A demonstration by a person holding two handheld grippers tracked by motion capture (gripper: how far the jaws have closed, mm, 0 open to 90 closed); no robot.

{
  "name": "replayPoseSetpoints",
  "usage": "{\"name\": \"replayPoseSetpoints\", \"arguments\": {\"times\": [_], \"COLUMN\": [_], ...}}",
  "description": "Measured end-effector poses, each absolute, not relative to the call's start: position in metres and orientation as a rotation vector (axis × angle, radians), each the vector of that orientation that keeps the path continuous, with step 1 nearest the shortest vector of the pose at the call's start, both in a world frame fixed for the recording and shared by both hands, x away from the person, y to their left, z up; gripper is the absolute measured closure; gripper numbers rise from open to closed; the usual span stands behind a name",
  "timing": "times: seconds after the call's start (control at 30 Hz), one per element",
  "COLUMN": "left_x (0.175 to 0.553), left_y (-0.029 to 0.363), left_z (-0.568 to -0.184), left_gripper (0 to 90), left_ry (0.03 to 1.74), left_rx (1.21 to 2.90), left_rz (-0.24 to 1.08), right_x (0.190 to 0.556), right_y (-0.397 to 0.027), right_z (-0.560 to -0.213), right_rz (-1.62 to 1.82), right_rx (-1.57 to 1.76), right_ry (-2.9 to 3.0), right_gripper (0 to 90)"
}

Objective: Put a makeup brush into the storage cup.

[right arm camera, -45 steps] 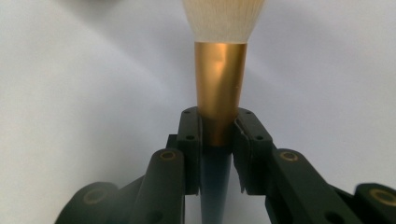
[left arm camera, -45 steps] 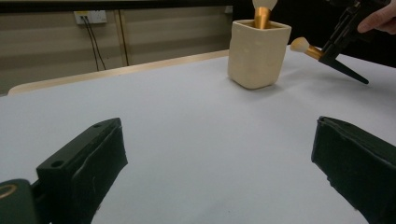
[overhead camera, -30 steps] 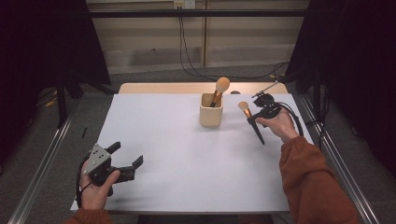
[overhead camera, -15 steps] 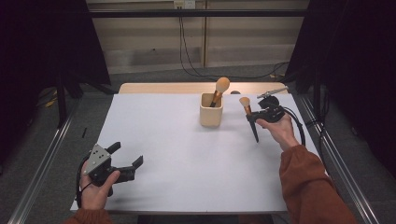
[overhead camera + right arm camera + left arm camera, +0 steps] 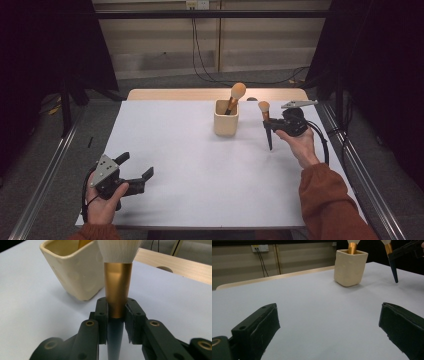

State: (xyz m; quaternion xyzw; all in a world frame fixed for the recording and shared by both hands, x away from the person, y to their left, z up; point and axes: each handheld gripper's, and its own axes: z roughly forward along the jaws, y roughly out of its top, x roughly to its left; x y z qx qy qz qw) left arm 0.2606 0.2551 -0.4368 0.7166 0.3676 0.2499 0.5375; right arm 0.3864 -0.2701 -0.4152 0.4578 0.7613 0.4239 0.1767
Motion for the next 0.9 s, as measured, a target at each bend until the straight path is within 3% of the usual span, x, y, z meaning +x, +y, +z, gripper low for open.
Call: {"name": "replayPoseSetpoints", "arguments": {"times": [0.9], "left_x": [0.26], "left_y": [0.256], "left_z": [-0.436], "left_gripper": [2.8], "left_ry": [0.87], "left_rx": [1.7], "left_rz": [0.594], "right_x": [0.369], "right_y": [-0.273], "right_z": [-0.41], "right_rz": [1.46], "right_rx": [1.228], "right_ry": [1.965], "right_gripper": [74.4]}}
